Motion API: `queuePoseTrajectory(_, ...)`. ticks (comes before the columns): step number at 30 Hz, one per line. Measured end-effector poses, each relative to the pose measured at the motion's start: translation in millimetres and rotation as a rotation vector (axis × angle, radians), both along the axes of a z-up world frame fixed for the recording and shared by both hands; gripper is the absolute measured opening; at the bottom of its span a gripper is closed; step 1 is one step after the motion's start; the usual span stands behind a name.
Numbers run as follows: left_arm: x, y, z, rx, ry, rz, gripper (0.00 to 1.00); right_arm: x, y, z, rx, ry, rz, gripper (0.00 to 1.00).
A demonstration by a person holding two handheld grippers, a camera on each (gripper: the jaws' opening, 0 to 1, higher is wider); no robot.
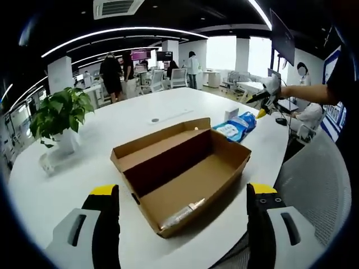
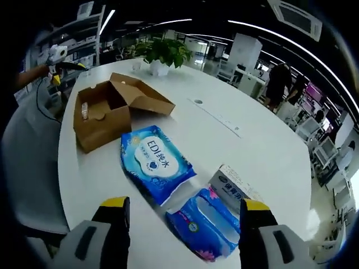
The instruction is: Operate the shoe box by opening the lid, removing the specified soft item, and placing it in the target area until the item is outside and the box remains undamaged.
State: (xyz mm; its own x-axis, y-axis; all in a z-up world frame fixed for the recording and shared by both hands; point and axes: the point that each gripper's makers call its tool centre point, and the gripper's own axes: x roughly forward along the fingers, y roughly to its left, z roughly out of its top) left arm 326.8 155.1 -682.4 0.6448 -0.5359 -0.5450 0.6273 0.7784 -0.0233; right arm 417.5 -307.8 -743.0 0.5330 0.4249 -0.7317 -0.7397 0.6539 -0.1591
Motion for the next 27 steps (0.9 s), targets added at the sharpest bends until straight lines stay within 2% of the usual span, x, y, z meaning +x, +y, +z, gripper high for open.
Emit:
queuePoseTrajectory(7, 12.8, 1, -5.5, 0.034, 0.025, -0.049, 0.98, -19, 10, 3.4, 0.075, 0.003, -0.059, 0.90)
queuePoseTrajectory(14, 23.7, 3, -10.1, 0.087, 0.045, -0.106, 0.95, -33, 19, 8.0, 0.111, -0.006, -0.094, 0.99)
queuePoseTrajectory(18, 29.1, 2, -14.2, 0.109, 0.063, -0.144, 0.93, -41, 22, 13.3, 0.118, -0.029, -0.102, 0.99)
queuePoseTrajectory(27, 38.6, -4, -24.6, 0.159, 0.096, -0.247, 0.81, -66, 32, 21.1, 0.142, -0.047, -0.121, 0.99)
